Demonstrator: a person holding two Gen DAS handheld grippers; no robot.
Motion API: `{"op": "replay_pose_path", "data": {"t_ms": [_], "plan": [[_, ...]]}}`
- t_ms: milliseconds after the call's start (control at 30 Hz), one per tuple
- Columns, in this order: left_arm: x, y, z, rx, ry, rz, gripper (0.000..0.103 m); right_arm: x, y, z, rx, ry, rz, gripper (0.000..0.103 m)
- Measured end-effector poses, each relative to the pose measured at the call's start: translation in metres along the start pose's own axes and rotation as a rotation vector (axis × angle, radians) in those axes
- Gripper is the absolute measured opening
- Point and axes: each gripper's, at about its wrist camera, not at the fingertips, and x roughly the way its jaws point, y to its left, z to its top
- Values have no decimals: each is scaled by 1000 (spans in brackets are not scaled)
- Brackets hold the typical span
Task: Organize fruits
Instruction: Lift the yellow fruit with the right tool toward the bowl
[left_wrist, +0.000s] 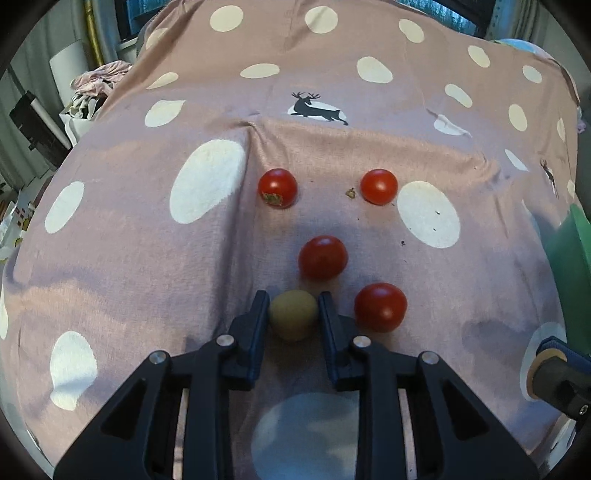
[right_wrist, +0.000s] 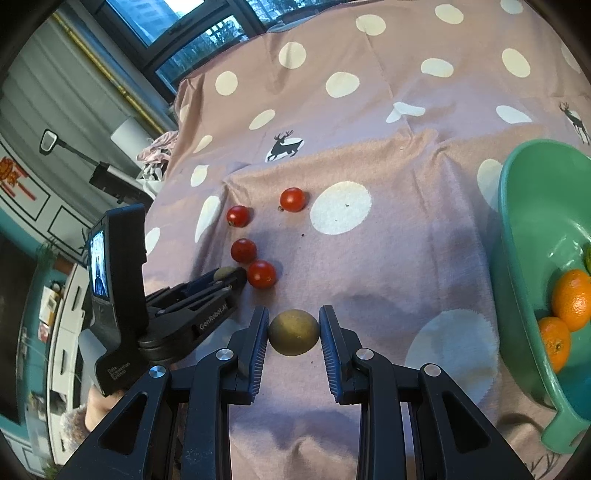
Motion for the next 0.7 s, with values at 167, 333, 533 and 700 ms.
{"op": "replay_pose_path", "data": {"t_ms": [167, 333, 533, 700], "plan": [[-15, -4, 1, -4, -47, -14, 26, 1, 0, -1, -3, -1, -8, 29], [-47, -9, 0, -5, -127, -59, 26, -1, 0, 0, -4, -10, -9, 29], [-83, -14, -5, -6, -219, -106, 26, -4, 1, -1, -2, -20, -7, 29], [-112, -23, -12, 13, -291, -148, 26, -9, -2, 1, 7, -34, 1, 29]]}}
